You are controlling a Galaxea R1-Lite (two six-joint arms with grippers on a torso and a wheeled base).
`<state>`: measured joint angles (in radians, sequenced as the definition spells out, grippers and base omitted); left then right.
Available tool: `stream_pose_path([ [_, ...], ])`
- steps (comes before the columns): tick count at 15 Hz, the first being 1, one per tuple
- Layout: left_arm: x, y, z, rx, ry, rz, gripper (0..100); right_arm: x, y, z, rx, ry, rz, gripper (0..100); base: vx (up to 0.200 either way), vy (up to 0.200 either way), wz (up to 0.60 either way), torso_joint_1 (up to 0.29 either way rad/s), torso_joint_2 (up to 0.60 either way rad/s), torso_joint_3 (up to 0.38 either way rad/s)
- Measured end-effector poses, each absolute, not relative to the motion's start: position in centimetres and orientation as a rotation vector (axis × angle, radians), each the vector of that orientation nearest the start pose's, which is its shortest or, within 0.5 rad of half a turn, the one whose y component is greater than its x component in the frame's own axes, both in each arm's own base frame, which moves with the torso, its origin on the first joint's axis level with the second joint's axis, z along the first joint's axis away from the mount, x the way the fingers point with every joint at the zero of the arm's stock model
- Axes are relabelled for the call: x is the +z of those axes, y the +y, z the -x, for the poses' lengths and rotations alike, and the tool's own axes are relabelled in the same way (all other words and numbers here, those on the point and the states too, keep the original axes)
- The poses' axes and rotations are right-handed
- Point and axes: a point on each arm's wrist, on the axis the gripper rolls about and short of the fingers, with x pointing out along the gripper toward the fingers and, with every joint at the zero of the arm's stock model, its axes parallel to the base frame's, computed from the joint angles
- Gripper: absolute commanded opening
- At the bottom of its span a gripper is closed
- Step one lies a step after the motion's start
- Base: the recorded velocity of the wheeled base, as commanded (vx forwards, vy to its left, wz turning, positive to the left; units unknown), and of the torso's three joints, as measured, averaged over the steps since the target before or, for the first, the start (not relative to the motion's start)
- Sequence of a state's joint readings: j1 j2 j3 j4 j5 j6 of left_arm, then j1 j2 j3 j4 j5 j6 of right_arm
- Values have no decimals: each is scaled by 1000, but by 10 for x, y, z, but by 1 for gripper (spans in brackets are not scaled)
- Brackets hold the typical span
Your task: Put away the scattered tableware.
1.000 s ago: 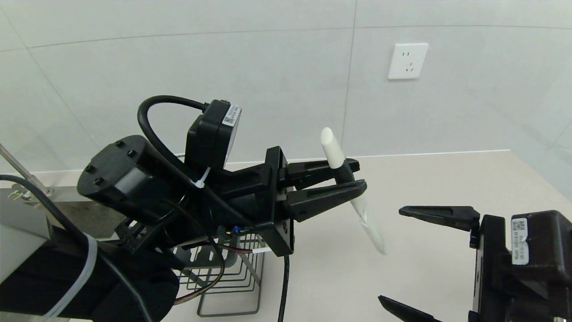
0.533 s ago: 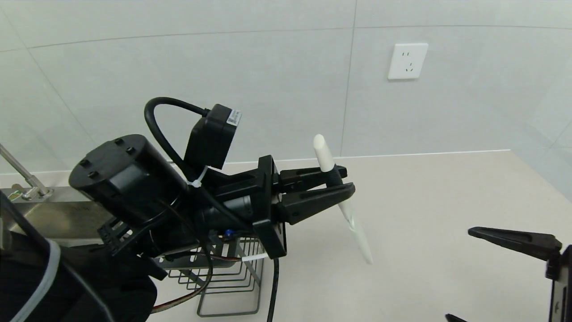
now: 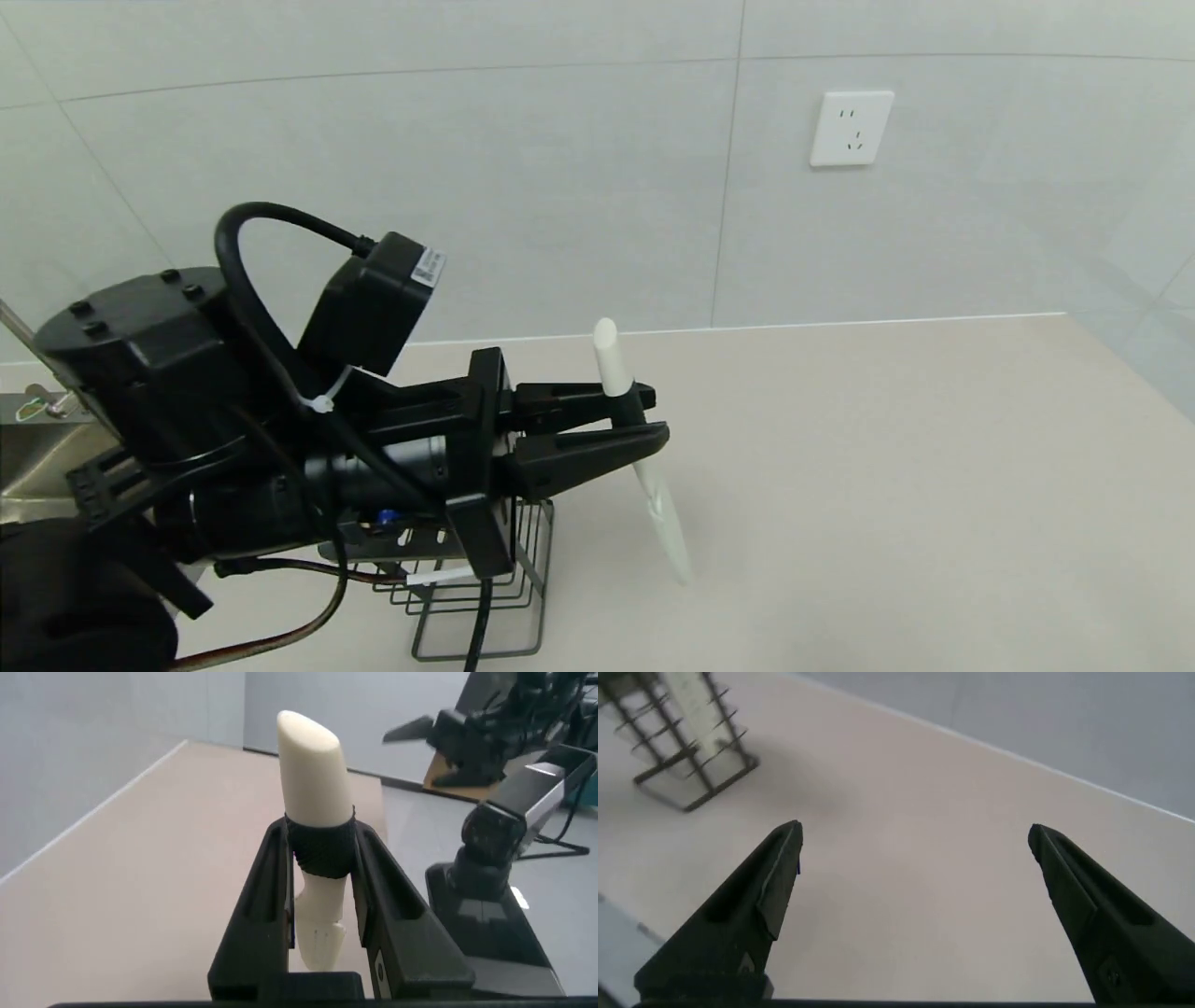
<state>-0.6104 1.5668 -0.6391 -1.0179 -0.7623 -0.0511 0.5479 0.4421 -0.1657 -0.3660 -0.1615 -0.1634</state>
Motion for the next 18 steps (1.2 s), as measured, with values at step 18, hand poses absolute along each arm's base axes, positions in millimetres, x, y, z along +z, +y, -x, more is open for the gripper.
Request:
stream_pose_path([
  [18, 285, -88, -183, -1108, -313, -316, 0, 76, 0, 23, -13, -2, 30, 100, 0, 0, 0, 0, 0, 0],
])
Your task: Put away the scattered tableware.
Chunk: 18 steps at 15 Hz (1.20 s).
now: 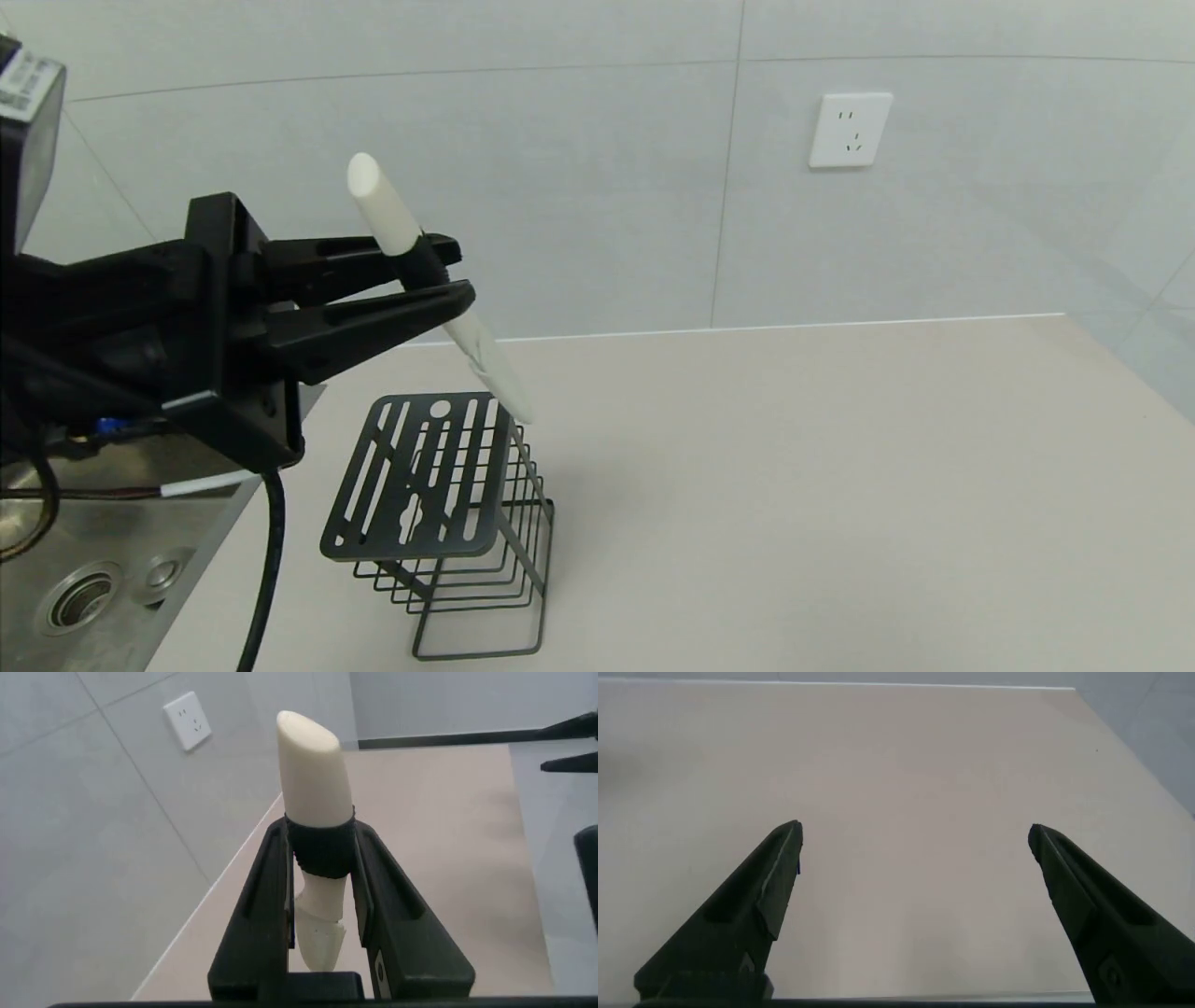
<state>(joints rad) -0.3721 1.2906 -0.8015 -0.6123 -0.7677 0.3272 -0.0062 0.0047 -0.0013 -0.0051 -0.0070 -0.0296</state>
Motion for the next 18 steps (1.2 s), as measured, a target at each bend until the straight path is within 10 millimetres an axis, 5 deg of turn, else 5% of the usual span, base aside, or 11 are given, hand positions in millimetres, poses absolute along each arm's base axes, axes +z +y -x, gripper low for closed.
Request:
stream_pose_path([
  [9, 311, -69, -177, -1118, -362, -416, 0, 76, -1, 23, -45, 0, 30, 100, 0, 0, 0, 0, 0, 0],
  [18, 297, -57, -186, -1272, -322, -416, 0, 76, -1, 23, -45, -1, 29, 100, 0, 0, 0, 0, 0, 0],
])
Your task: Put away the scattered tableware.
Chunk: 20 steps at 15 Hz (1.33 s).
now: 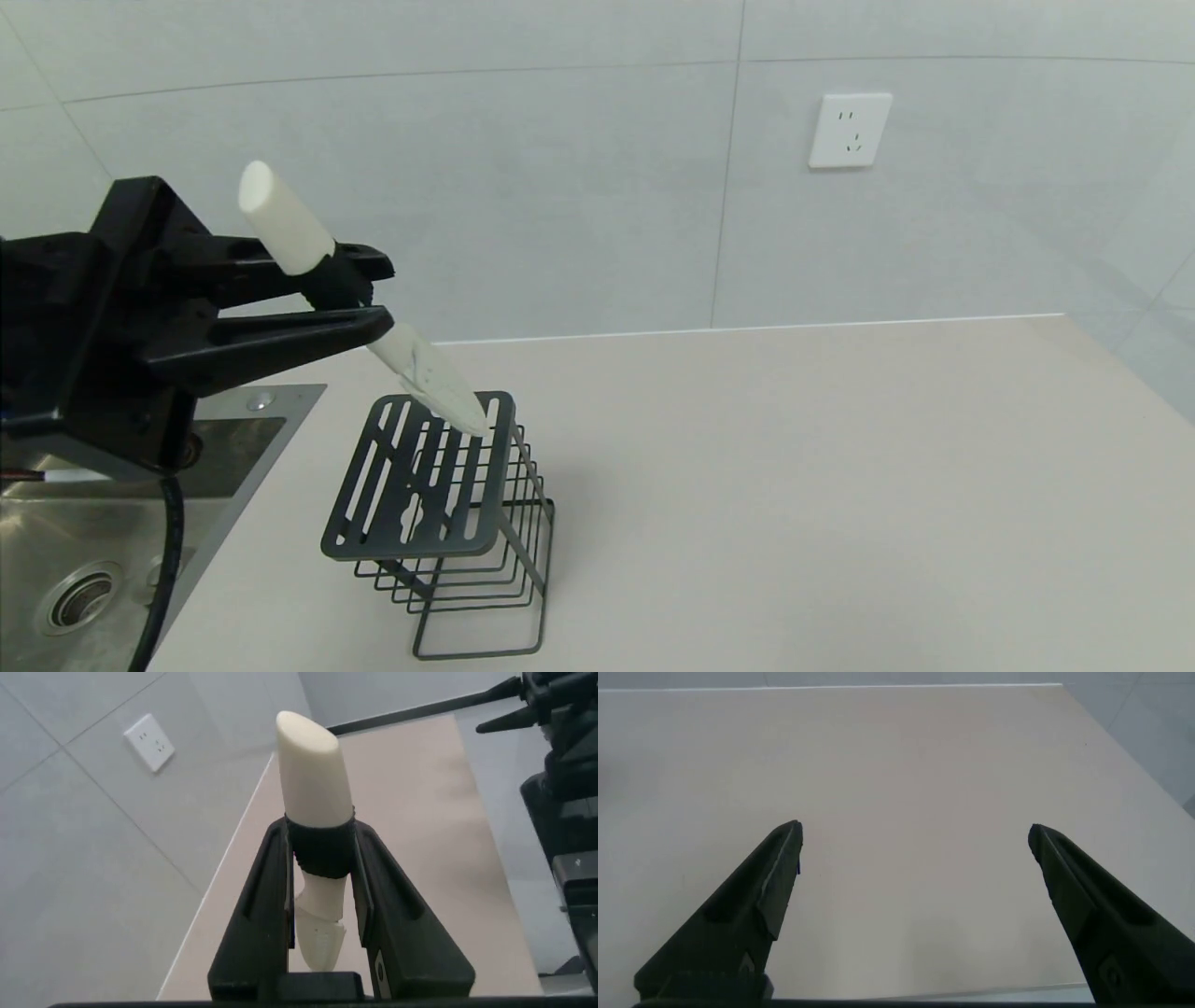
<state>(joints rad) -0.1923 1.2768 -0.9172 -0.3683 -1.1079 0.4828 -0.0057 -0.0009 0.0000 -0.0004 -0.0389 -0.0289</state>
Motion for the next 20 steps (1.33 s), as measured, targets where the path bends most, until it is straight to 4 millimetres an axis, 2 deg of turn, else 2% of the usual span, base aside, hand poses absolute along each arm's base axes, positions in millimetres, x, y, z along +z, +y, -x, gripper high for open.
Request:
stream_pose_path([
  [5, 310, -45, -209, -1265, -377, -474, 0, 76, -1, 23, -45, -1, 28, 100, 0, 0, 0, 0, 0, 0],
  [7, 307, -47, -208, -1281, -370, -465, 0, 75, -1, 23, -45, 0, 28, 100, 0, 0, 0, 0, 0, 0],
  [11, 286, -48, -200, -1302, -306, -425, 0, 76, -1, 23, -44, -1, 28, 100, 0, 0, 0, 0, 0, 0],
  [20, 279, -50, -202, -1288, -272, -412, 0, 76, -1, 23, -45, -1, 28, 100, 0, 0, 0, 0, 0, 0],
])
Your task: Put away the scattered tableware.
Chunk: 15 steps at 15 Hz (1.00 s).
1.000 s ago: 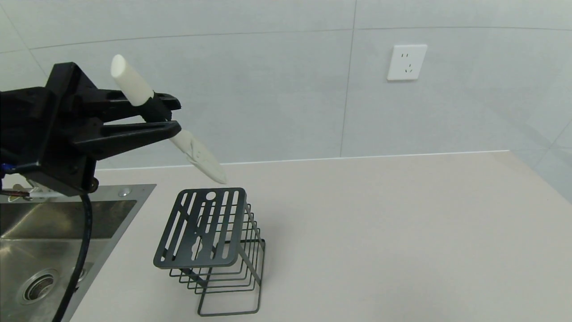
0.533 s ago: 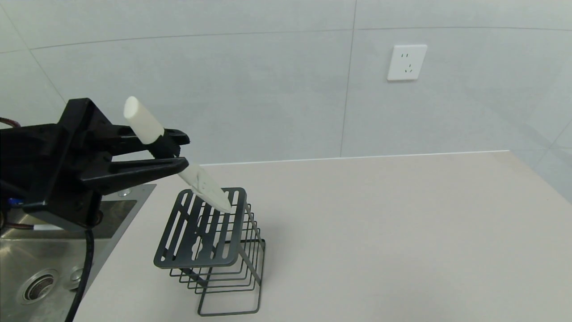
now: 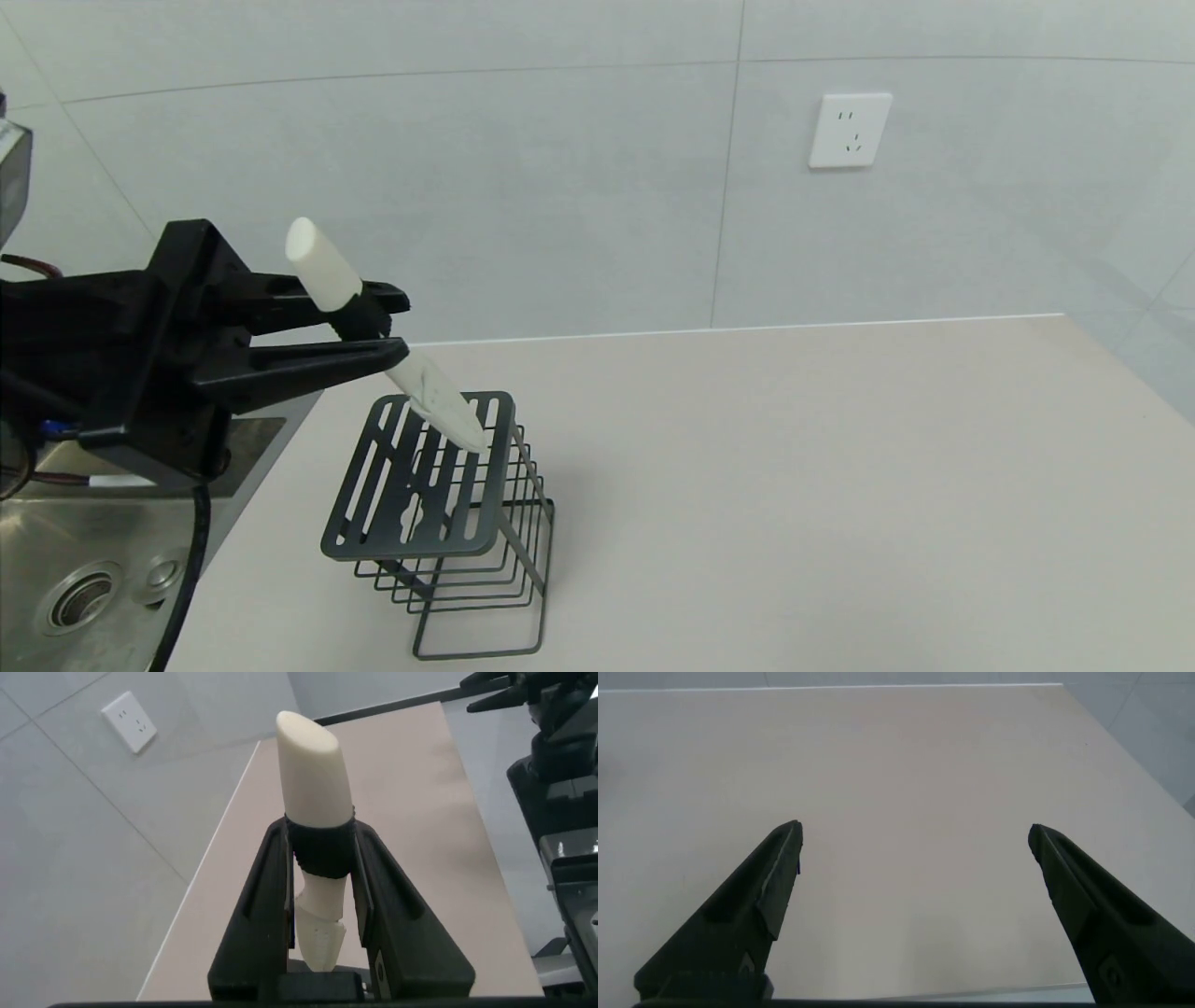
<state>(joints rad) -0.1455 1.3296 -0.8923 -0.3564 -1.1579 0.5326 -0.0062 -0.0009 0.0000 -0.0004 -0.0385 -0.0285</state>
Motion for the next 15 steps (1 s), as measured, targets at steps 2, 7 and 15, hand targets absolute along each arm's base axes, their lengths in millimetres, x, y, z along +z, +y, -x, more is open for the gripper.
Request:
stream_pose_path([
  [2, 280, -51, -205, -1265, -269, -418, 0, 76, -1, 23, -45, -1, 29, 100, 0, 0, 0, 0, 0, 0],
  [7, 283, -51, -207, -1261, -277, -423, 0, 76, -1, 23, -44, -1, 28, 100, 0, 0, 0, 0, 0, 0],
  [15, 278, -55, -213, -1259, -254, -413, 0, 76, -1, 23, -45, -1, 28, 100, 0, 0, 0, 0, 0, 0],
])
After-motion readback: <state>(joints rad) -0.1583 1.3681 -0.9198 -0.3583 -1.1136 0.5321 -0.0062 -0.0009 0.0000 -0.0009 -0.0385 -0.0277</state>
